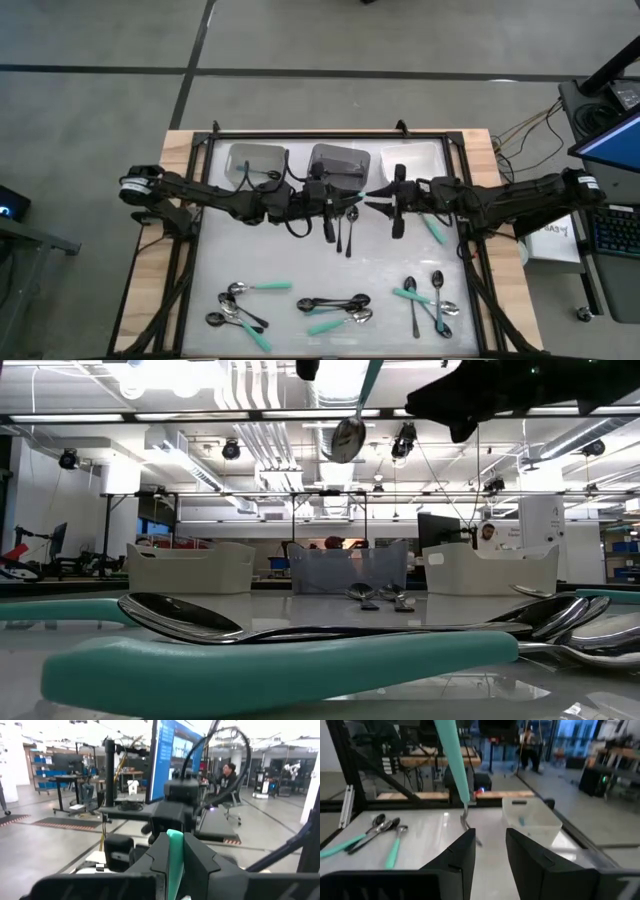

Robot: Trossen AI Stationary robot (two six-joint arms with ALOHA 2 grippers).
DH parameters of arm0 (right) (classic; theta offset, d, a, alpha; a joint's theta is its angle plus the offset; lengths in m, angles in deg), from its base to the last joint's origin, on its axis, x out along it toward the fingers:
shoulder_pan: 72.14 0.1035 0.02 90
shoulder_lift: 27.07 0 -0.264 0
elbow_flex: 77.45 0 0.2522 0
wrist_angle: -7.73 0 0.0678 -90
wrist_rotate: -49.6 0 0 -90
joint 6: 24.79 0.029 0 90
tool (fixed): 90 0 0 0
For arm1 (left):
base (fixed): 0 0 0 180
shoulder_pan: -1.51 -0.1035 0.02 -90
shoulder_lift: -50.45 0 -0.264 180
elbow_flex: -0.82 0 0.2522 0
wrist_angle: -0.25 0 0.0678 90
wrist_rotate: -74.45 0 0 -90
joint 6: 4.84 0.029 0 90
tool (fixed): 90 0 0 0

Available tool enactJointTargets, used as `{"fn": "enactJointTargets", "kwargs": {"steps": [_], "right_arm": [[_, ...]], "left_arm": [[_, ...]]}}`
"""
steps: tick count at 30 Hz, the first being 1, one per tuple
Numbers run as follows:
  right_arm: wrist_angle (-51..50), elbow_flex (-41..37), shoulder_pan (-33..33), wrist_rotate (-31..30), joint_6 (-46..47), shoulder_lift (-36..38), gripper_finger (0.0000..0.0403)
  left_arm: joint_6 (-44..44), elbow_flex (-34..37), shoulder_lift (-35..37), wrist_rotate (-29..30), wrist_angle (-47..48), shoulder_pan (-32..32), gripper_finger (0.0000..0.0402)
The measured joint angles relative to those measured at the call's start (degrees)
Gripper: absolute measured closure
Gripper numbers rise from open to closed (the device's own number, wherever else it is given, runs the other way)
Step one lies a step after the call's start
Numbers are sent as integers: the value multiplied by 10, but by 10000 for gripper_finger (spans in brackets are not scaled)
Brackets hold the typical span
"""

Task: Sort silverware by color (type)
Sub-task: Put the green spoon into the white bin

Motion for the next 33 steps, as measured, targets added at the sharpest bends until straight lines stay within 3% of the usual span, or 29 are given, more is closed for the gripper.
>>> {"fn": "enactJointTargets", "kwargs": {"steps": [8, 15, 21, 33], "right_arm": [[79, 14, 0, 15, -25, -33, 289], [80, 58, 0, 16, -36, -80, 280], [80, 88, 0, 56, -40, -112, 275], [77, 116, 0, 56, -42, -121, 293]], "left_arm": [[-2, 0, 0, 0, -16, 0, 385], [9, 0, 0, 2, -16, -1, 385], [10, 0, 0, 15, -12, -1, 385], [10, 1, 0, 15, -10, -1, 385]]}}
